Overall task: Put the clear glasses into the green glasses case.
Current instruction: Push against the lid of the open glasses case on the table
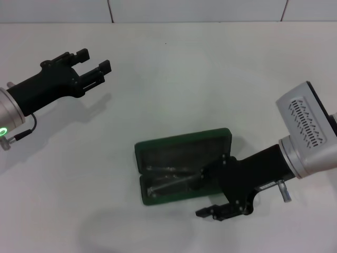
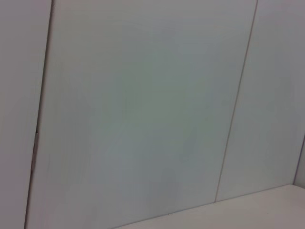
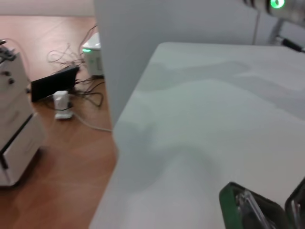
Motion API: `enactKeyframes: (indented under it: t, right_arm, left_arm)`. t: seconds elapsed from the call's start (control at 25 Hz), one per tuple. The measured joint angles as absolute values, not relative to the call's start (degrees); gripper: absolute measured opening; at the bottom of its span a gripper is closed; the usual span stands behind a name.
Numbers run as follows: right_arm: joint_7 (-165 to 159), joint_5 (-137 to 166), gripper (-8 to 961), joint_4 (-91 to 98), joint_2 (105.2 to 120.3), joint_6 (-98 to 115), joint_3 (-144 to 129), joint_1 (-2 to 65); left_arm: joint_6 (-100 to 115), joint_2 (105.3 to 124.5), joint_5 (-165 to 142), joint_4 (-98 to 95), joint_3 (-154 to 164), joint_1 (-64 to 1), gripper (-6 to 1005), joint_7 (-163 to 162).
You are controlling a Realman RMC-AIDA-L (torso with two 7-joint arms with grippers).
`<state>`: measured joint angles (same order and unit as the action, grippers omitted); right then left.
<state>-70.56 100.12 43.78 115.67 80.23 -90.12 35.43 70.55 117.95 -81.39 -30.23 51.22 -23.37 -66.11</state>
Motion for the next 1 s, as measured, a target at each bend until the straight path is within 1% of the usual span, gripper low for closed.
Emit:
enactKeyframes:
  t: [0.32, 0.6, 0.8, 1.0]
  right_arm:
    - [-70.7, 100.99, 510, 42.94, 115.84, 81.77, -91.96, 36.31]
    - [-70.2, 100.5, 511, 43.38, 115.9, 84.34, -92.06, 36.13]
    - [-69.56, 97.4, 511, 43.61, 116.11, 81.7, -91.68, 35.49]
    - [-68.07, 94.45, 510, 44.12, 115.82, 81.71, -89.12, 34.8]
  left_arm:
    - [70.33, 117.95, -81.39, -29.42, 51.42, -23.8, 702, -65.44]
    - [70.31, 117.92, -81.43, -29.42, 51.17, -23.53, 702, -65.42]
    - [70.31, 117.84, -81.47, -29.43, 51.15, -23.33, 702, -65.4]
    - [70.31, 117.62, -81.48, -29.45, 51.15, -23.0, 702, -65.39]
